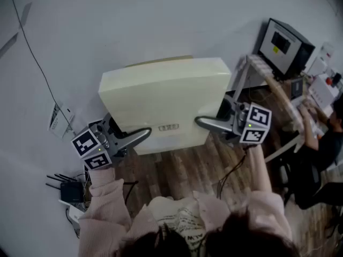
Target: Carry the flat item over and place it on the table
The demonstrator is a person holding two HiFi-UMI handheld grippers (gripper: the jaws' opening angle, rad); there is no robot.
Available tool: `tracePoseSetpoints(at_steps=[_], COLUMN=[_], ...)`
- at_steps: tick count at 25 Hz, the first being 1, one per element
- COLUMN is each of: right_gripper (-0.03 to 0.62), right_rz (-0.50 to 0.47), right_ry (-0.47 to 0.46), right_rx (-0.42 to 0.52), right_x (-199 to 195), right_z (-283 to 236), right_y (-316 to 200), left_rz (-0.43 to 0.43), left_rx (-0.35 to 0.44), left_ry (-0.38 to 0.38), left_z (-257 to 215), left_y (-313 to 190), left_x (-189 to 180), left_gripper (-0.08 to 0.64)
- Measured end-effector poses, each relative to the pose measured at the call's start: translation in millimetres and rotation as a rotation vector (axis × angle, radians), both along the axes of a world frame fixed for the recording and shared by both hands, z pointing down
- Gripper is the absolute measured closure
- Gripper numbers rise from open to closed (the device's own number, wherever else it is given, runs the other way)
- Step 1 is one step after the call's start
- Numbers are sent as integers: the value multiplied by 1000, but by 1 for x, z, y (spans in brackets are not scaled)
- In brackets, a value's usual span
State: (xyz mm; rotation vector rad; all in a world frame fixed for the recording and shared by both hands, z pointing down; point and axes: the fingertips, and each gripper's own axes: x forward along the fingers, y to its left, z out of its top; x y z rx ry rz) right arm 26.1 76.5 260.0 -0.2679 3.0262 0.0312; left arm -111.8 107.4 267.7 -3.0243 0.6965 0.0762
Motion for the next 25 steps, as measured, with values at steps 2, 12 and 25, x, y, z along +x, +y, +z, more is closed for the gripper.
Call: tracePoseSetpoints(at_steps=[2, 12, 25], right_gripper=[281, 281, 278], right_rz=[1, 1, -33], right_ry=[2, 9, -3], right_rx=[-2, -3, 23], right_x=[1, 1, 23], right_z=[1, 1, 5], right_y=[0, -1, 1], left_rz=[0, -2, -17], left_rx=[-1, -6, 7], left_ry=[1, 8, -22], left_z=[0, 1, 4], left_y=[0, -1, 4], left_x=[0, 0, 23], left_gripper=[227, 225, 224])
